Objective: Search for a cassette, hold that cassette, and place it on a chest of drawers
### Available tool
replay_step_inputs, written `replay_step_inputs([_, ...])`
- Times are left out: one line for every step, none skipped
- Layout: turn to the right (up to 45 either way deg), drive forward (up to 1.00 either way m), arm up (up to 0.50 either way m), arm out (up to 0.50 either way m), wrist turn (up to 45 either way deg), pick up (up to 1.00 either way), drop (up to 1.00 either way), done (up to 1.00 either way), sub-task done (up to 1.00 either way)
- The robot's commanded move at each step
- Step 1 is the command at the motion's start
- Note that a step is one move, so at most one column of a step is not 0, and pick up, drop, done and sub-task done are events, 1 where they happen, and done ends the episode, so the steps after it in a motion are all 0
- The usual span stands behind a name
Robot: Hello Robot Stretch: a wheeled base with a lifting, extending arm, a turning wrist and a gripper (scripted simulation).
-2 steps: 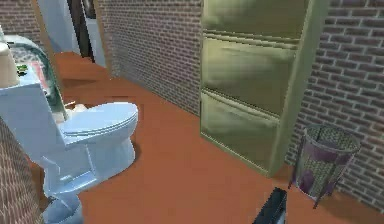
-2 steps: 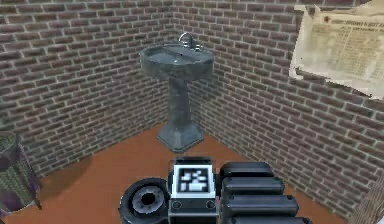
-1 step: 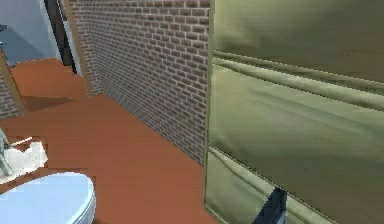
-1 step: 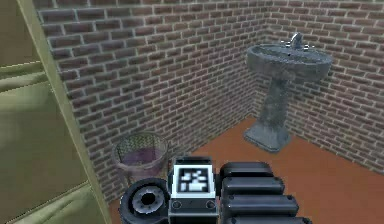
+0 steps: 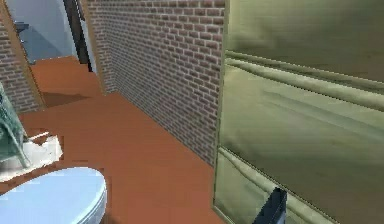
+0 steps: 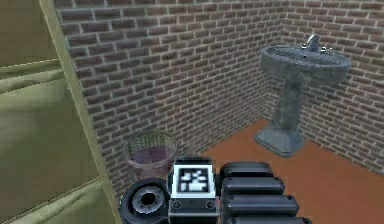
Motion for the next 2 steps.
replay_step_inputs([0.0, 0.9, 0.0, 0.0, 0.0, 0.0, 0.0, 0.0, 0.0])
replay_step_inputs([-6.0, 0.0, 0.0, 0.0, 0.0, 0.0, 0.0, 0.0, 0.0])
